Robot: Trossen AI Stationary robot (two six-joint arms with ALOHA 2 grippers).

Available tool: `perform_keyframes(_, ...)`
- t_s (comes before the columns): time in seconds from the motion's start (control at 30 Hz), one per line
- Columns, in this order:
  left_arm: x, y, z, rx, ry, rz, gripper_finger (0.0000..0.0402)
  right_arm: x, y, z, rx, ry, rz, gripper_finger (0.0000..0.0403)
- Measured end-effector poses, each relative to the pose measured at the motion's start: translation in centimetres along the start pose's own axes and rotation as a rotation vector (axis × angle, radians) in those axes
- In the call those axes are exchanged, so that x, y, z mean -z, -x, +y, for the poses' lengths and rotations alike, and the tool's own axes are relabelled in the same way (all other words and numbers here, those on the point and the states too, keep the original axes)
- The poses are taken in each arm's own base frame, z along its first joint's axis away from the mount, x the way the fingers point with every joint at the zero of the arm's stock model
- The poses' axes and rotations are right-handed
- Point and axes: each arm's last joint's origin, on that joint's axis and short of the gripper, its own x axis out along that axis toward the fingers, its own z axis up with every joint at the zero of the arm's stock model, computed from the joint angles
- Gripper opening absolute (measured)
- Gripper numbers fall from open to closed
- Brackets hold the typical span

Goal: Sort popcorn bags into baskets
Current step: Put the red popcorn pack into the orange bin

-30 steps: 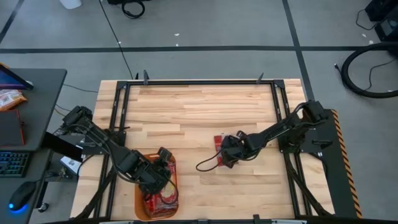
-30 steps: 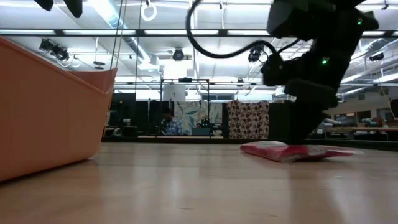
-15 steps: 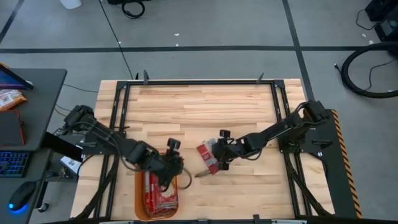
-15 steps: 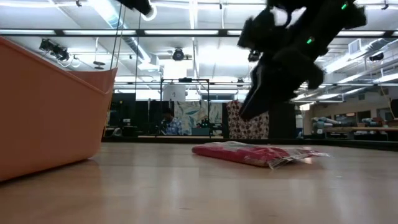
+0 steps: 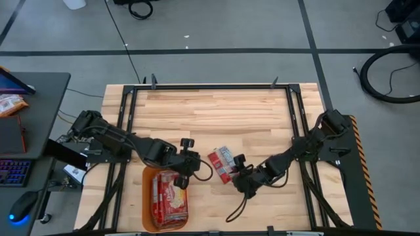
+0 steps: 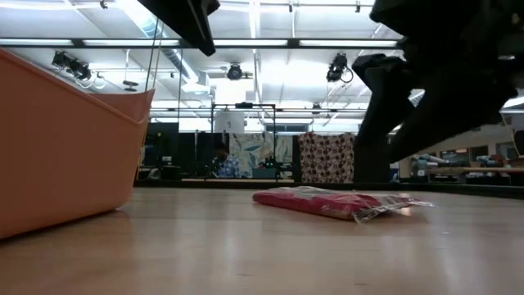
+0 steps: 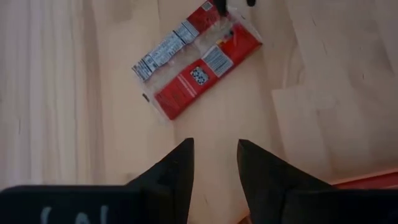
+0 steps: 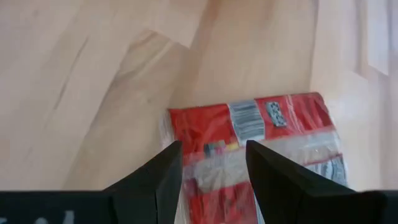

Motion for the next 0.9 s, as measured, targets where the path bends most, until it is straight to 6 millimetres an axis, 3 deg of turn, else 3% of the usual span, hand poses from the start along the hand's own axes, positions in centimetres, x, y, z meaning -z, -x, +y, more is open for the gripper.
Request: perform_keyframes(0.9,0.2,0.3,-0.9,0.037,-0.001,0.003,0.0128,5.8,-1.6,0.6,0.036,-0.034,0.017,0.0167)
